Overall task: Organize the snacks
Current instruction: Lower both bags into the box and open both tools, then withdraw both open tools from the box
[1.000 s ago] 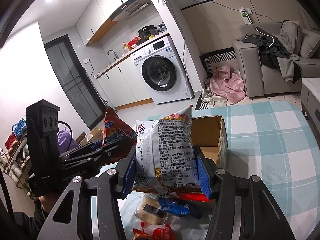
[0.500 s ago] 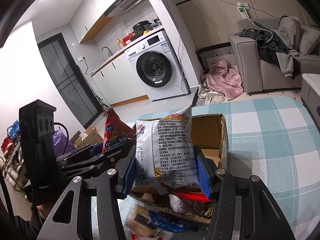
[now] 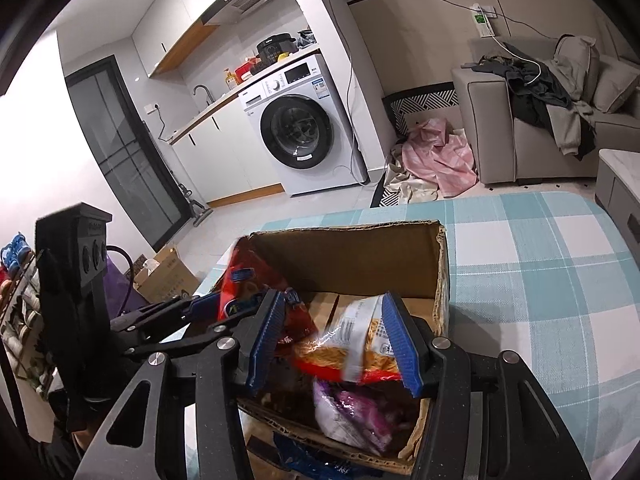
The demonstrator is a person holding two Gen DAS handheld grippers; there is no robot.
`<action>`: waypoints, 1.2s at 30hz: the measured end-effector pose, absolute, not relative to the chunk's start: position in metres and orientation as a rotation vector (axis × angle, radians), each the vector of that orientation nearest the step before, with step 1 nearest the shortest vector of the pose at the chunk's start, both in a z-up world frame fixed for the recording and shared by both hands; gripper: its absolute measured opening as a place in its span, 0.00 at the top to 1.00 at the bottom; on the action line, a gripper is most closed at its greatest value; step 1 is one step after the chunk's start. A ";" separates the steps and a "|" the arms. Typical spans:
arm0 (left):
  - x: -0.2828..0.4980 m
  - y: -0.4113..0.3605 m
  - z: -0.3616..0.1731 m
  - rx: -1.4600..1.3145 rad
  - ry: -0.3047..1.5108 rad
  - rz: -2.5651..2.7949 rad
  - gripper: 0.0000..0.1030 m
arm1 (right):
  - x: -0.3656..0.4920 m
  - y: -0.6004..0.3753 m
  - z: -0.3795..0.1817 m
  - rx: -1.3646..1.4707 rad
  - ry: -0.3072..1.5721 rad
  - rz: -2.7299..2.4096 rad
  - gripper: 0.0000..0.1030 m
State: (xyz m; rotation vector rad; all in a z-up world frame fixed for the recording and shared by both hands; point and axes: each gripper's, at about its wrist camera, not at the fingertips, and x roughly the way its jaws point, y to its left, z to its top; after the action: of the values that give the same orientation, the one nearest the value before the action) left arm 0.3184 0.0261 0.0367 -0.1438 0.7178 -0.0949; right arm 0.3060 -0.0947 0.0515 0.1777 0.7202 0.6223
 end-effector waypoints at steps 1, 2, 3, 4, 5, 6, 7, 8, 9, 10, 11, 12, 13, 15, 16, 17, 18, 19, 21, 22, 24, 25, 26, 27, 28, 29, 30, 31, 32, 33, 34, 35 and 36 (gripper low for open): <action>0.317 0.028 0.035 -0.148 0.719 -0.098 0.57 | 0.306 -0.095 0.051 0.176 0.722 0.623 0.48; 0.319 0.029 0.033 -0.152 0.720 -0.102 0.57 | 0.306 -0.095 0.050 0.172 0.725 0.624 0.48; 0.318 0.029 0.033 -0.152 0.721 -0.103 0.57 | 0.306 -0.095 0.050 0.167 0.726 0.624 0.48; 0.316 0.030 0.032 -0.152 0.721 -0.103 0.57 | 0.305 -0.096 0.049 0.162 0.726 0.621 0.48; 0.316 0.030 0.032 -0.152 0.722 -0.103 0.57 | 0.304 -0.096 0.050 0.159 0.724 0.618 0.48; 0.316 0.030 0.031 -0.154 0.723 -0.104 0.57 | 0.303 -0.098 0.050 0.160 0.723 0.617 0.47; 0.315 0.030 0.032 -0.154 0.720 -0.103 0.57 | 0.302 -0.099 0.051 0.159 0.723 0.615 0.45; 0.313 0.029 0.033 -0.152 0.718 -0.100 0.57 | 0.300 -0.101 0.052 0.158 0.723 0.610 0.40; 0.310 0.029 0.033 -0.150 0.718 -0.098 0.57 | 0.298 -0.103 0.053 0.157 0.720 0.603 0.37; 0.307 0.028 0.034 -0.149 0.718 -0.096 0.55 | 0.296 -0.105 0.054 0.156 0.715 0.600 0.31; 0.305 0.028 0.035 -0.150 0.718 -0.094 0.52 | 0.294 -0.107 0.054 0.156 0.713 0.600 0.29; 0.301 0.029 0.036 -0.156 0.718 -0.093 0.46 | 0.291 -0.109 0.055 0.157 0.714 0.606 0.28; 0.296 0.030 0.038 -0.164 0.714 -0.092 0.40 | 0.289 -0.111 0.056 0.158 0.715 0.609 0.25; 0.287 0.034 0.040 -0.180 0.709 -0.085 0.30 | 0.283 -0.114 0.058 0.147 0.721 0.585 0.13; 0.283 0.036 0.042 -0.187 0.706 -0.083 0.23 | 0.281 -0.116 0.059 0.143 0.721 0.578 0.08; 0.279 0.038 0.044 -0.194 0.702 -0.081 0.21 | 0.279 -0.118 0.060 0.144 0.720 0.576 0.06; 0.272 0.037 0.047 -0.202 0.698 -0.087 0.20 | 0.276 -0.121 0.060 0.147 0.722 0.579 0.05; 0.267 0.040 0.047 -0.205 0.697 -0.088 0.17 | 0.274 -0.123 0.061 0.155 0.727 0.583 0.03; 0.259 0.040 0.050 -0.193 0.698 -0.068 0.13 | 0.269 -0.128 0.063 0.167 0.731 0.582 0.01; 0.252 0.042 0.052 -0.188 0.696 -0.064 0.10 | 0.266 -0.129 0.063 0.166 0.731 0.575 0.00; 0.240 0.043 0.056 -0.178 0.688 -0.058 0.02 | 0.260 -0.133 0.064 0.156 0.728 0.555 0.00; 0.233 0.043 0.058 -0.176 0.683 -0.057 0.01 | 0.257 -0.134 0.065 0.155 0.729 0.552 0.00; 0.229 0.045 0.060 -0.175 0.678 -0.056 0.01 | 0.254 -0.136 0.065 0.155 0.732 0.553 0.00; 0.223 0.045 0.061 -0.172 0.676 -0.054 0.01 | 0.250 -0.137 0.065 0.155 0.735 0.554 0.00; 0.218 0.046 0.062 -0.172 0.679 -0.055 0.01 | 0.247 -0.138 0.065 0.152 0.737 0.552 0.00; 0.213 0.047 0.063 -0.175 0.682 -0.053 0.01 | 0.244 -0.139 0.065 0.150 0.739 0.550 0.00; 0.207 0.048 0.064 -0.176 0.683 -0.051 0.01 | 0.240 -0.140 0.065 0.147 0.741 0.549 0.00; 0.201 0.050 0.064 -0.177 0.685 -0.049 0.01 | 0.237 -0.140 0.065 0.146 0.743 0.549 0.00; 0.196 0.051 0.065 -0.178 0.687 -0.046 0.01 | 0.233 -0.141 0.065 0.146 0.749 0.552 0.00; 0.192 0.053 0.065 -0.180 0.689 -0.043 0.01 | 0.230 -0.142 0.065 0.151 0.755 0.557 0.00; 0.186 0.054 0.066 -0.184 0.690 -0.039 0.01 | 0.226 -0.142 0.065 0.155 0.755 0.561 0.00; 0.181 0.056 0.066 -0.186 0.691 -0.038 0.01 | 0.222 -0.143 0.065 0.158 0.754 0.566 0.00; 0.176 0.056 0.067 -0.187 0.692 -0.037 0.01 | 0.217 -0.144 0.065 0.157 0.754 0.569 0.00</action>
State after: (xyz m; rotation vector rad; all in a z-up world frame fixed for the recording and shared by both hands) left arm 0.1764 0.0564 0.0666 -0.1871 0.6919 -0.0368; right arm 0.2170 -0.1441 0.0654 0.1574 0.7538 0.5689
